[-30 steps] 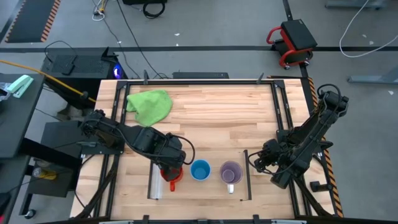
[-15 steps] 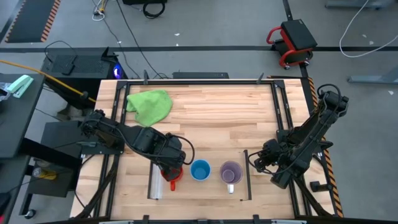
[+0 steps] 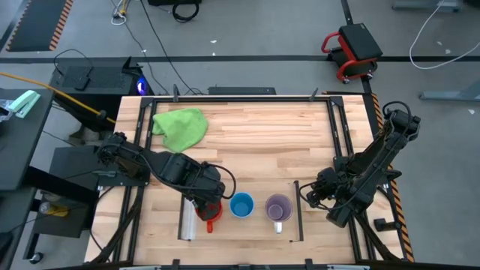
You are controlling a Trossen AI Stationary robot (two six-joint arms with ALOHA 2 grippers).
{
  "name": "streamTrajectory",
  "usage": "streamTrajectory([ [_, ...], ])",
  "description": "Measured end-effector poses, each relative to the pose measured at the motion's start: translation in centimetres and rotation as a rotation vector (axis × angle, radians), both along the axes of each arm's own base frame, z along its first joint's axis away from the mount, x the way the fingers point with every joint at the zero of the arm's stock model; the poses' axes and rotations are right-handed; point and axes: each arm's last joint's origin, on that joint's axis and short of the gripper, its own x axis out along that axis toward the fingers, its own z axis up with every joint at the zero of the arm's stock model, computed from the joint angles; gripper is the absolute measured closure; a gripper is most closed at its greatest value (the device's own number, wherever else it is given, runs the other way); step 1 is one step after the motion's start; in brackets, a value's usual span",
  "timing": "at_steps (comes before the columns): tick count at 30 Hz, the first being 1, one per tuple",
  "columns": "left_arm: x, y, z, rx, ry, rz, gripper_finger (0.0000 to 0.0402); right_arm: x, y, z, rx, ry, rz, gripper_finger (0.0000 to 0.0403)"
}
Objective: Stack small to large cups/mugs on shelf
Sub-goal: Put the orange mug on the shelf, then return to Home Position
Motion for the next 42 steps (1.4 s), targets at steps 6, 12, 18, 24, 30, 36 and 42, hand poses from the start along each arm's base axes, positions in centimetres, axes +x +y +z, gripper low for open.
streamTrajectory([
  [6, -0.2, 0.1, 0.0, 0.01, 0.018, -0.008, 0.0296, 0.0, 0.0, 0.0, 0.0, 0.0, 0.0, 0.0315],
  [12, -0.4, 0.2, 0.3, 0.003, 0.006, 0.001, 0.0294, 0.0, 0.0, 0.0, 0.0, 0.0, 0.0, 0.0315],
  [18, -1.2, 0.8, 1.4, -0.019, -0.03, 0.022, 0.0294, 0.0, 0.0, 0.0, 0.0, 0.0, 0.0, 0.0315],
  [24, -2.2, 1.7, 2.8, -0.04, -0.079, 0.04, 0.0294, 0.0, 0.1, 0.0, 0.006, -0.004, 0.0, 0.0315],
  [30, -3.1, 3.4, 4.1, -0.003, -0.143, -0.056, 0.0296, 0.1, 0.2, 0.0, 0.023, -0.016, 0.0, 0.0315],
  [36, -4.4, 6.0, 5.6, 0.178, -0.227, -0.109, 0.0304, 0.3, 0.5, 0.2, 0.051, -0.001, 0.012, 0.0315],
  [42, -6.0, 8.6, 7.2, 0.398, -0.29, -0.125, 0.0311, 0.7, 1.1, 1.3, 0.084, -0.02, 0.025, 0.0315],
])
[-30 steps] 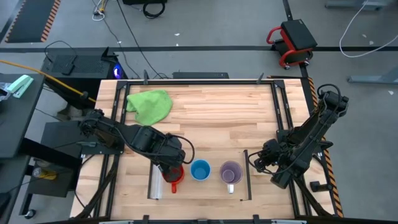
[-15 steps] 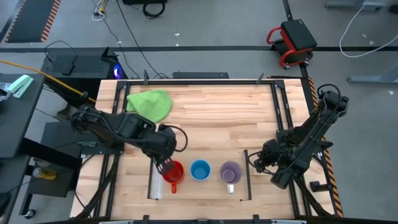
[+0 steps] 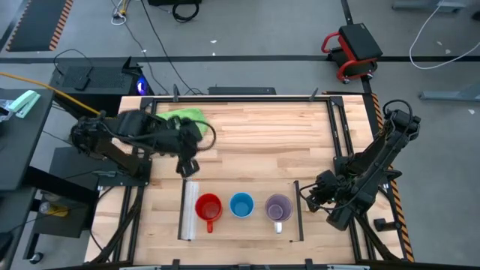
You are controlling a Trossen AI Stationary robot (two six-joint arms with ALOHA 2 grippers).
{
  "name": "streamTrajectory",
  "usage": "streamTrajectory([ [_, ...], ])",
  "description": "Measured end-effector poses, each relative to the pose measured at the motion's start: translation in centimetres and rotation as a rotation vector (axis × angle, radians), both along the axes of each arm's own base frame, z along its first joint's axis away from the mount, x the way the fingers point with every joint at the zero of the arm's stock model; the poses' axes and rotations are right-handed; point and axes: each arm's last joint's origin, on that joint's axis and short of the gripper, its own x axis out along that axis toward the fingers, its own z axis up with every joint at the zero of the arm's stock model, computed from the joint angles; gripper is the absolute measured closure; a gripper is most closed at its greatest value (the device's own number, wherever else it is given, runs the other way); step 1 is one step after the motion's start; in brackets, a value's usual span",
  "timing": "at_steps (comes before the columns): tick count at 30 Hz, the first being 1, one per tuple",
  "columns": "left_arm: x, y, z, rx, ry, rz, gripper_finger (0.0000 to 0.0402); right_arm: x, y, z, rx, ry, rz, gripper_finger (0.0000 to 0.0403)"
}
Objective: Stack small to large cups/mugs on shelf
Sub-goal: Return to Home Position
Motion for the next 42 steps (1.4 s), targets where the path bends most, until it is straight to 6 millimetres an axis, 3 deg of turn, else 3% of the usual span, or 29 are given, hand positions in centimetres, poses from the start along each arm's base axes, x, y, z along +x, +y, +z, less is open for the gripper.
streamTrajectory([
  [8, -1.2, 1.4, 1.0, 0.019, -0.067, 0.096, 0.0308, 0.4, 1.0, 1.7, 0.03, -0.001, 0.085, 0.0315],
  [11, -1.1, 1.4, 1.0, 0.046, -0.052, 0.047, 0.0306, 0.6, 1.2, 2.3, 0.044, -0.007, 0.098, 0.0315],
  [16, -1.1, 1.3, 1.0, 0.091, -0.026, -0.028, 0.0311, 1.1, 2.0, 4.8, 0.019, -0.001, 0.269, 0.0315],
  [20, -2.4, 1.9, 1.7, 0.095, -0.066, -0.016, 0.0315, 1.1, 1.8, 8.2, -0.061, 0.009, 0.339, 0.0315],
  [26, -7.0, 2.8, 4.7, 0.041, -0.285, 0.026, 0.0315, -0.1, 1.0, 15.6, -0.265, -0.131, 0.446, 0.0315],
  [31, -11.0, 2.9, 7.1, -0.003, -0.514, -0.018, 0.031, -1.4, 0.7, 21.4, -0.328, -0.24, 0.666, 0.0315],
  [38, -14.7, 3.2, 8.2, -0.026, -0.63, -0.08, 0.0308, -3.3, -0.8, 27.1, -0.24, -0.428, 0.727, 0.0315],
  [42, -15.4, 3.3, 8.5, -0.061, -0.667, -0.078, 0.0308, -5.4, -1.8, 29.6, -0.282, -0.598, 0.773, 0.0314],
])
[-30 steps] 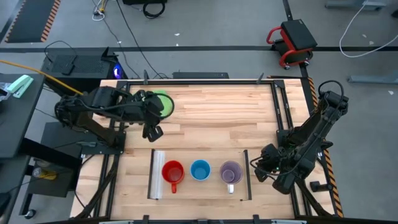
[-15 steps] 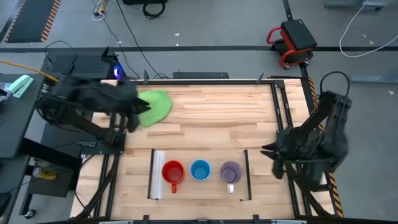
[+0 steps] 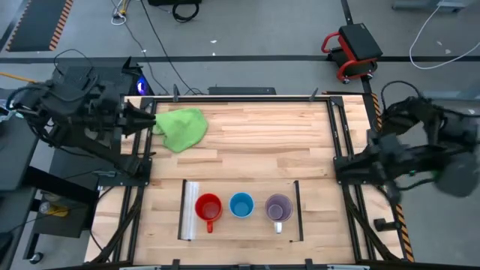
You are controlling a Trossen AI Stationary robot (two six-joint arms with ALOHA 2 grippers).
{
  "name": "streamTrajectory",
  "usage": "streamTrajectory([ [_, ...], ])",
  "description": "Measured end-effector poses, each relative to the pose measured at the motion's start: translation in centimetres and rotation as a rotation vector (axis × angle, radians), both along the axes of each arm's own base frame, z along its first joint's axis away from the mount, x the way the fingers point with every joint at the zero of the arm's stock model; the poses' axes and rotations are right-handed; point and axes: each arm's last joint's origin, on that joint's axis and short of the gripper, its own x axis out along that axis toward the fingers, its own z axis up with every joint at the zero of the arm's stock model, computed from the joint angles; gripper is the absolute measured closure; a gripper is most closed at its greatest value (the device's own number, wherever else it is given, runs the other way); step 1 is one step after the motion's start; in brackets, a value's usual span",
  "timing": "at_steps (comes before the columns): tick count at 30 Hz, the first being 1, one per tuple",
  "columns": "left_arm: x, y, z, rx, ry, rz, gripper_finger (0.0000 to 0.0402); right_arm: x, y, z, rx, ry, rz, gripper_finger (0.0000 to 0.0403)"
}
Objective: Stack small to large cups/mugs on shelf
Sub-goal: Return to Home Position
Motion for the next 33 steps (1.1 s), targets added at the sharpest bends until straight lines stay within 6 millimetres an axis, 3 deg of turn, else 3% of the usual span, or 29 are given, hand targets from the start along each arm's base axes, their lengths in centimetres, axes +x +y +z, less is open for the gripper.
streamTrajectory([
  [5, 1.4, -1.2, -1.1, 0.008, -0.015, -0.073, 0.0311, -3.4, 0.2, 0.1, 0.023, -0.217, 0.022, 0.0315],
  [8, 3.3, -2.6, -3.0, 0.015, -0.071, -0.139, 0.0315, -5.5, 2.2, -2.4, 0.055, -0.358, 0.002, 0.0314],
  [11, 4.5, -4.0, -5.0, 0.038, -0.16, -0.235, 0.0317, -6.6, 4.5, -6.4, 0.133, -0.366, 0.029, 0.0314],
  [14, 3.5, -3.7, -6.2, 0.016, -0.213, -0.254, 0.0314, -6.3, 5.0, -9.3, 0.231, -0.362, -0.009, 0.0314],
  [18, 1.2, -2.3, -7.8, -0.047, -0.243, -0.181, 0.0308, -5.0, 4.4, -11.1, 0.286, -0.37, -0.096, 0.0314],
  [25, 0.0, -1.7, -10.8, -0.063, -0.313, -0.176, 0.0314, -5.1, 1.2, -9.3, 0.192, -0.375, -0.066, 0.0314],
  [33, -1.5, -1.0, -11.6, -0.063, -0.364, -0.181, 0.0316, -6.1, -3.4, -7.2, 0.221, -0.36, 0.038, 0.0314],
])
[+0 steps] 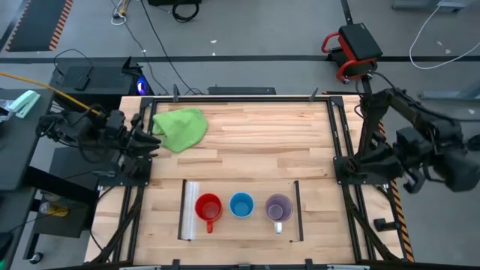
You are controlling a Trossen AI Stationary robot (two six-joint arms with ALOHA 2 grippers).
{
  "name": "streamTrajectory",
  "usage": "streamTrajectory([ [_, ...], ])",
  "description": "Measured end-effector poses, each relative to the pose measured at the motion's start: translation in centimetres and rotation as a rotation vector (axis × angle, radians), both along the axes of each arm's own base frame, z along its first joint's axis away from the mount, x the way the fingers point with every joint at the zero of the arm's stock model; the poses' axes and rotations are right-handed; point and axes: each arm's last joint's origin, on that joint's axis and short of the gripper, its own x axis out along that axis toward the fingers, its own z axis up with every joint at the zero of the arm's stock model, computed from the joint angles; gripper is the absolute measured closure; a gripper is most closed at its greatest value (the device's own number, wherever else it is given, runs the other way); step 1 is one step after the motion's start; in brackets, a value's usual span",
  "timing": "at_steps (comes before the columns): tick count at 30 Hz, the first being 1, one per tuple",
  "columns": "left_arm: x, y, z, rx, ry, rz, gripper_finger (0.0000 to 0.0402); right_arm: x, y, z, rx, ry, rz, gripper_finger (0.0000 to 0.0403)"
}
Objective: Stack small to large cups/mugs on shelf
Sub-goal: Return to Home Position
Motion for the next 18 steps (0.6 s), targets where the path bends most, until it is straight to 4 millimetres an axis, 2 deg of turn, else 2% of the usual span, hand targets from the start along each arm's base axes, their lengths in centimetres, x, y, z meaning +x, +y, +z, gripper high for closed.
streamTrajectory([
  [9, -0.5, 0.3, 0.2, 0.018, -0.022, 0.0, 0.0308, -0.1, -2.2, 1.0, 0.195, 0.027, 0.047, 0.0314],
  [12, -0.5, 0.2, 0.1, 0.042, -0.021, 0.0, 0.0308, -0.1, -2.3, 1.4, 0.307, 0.05, 0.052, 0.0314],
  [16, -0.5, 0.2, 0.1, 0.057, -0.021, 0.0, 0.0308, -0.1, -2.4, 1.7, 0.333, 0.055, 0.052, 0.0314],
  [18, -0.5, 0.2, 0.1, 0.056, -0.021, 0.0, 0.0307, -0.1, -2.6, 2.5, 0.454, 0.083, 0.065, 0.0314],
])
